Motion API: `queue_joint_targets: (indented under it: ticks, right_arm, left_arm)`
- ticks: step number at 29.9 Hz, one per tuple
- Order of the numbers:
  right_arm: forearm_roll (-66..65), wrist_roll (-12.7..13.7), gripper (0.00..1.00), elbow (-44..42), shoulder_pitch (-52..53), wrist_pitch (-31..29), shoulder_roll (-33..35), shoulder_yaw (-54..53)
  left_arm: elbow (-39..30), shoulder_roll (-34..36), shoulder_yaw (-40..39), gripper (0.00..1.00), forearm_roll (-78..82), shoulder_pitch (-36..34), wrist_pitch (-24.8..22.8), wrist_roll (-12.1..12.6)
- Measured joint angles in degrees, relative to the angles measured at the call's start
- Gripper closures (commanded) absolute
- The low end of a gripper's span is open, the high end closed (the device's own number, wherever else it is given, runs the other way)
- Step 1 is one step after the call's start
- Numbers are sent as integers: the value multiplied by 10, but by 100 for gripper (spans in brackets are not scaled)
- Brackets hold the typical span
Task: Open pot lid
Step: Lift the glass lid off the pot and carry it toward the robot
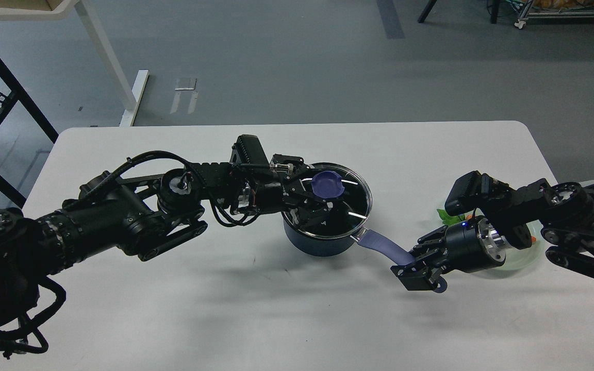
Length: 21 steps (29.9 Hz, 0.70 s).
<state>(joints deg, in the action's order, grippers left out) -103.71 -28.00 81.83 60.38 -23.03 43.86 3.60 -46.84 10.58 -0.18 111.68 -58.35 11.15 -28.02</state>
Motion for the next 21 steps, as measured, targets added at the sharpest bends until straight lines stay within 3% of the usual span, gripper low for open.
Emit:
queue_joint_targets:
  ticks: [6,13,21]
  right_arm:
    - [0,0,71,0,0,0,1,0]
    - [0,0,71,0,0,0,-3,0]
    - [0,0,71,0,2,0,-4,-1]
  left_arm:
    - [-48,49,-1,62,-4,-34,1,0]
    - [-138,201,-2,61,-14,-51,18,0]
    - [-222,386,1,61,-27,27,49,0]
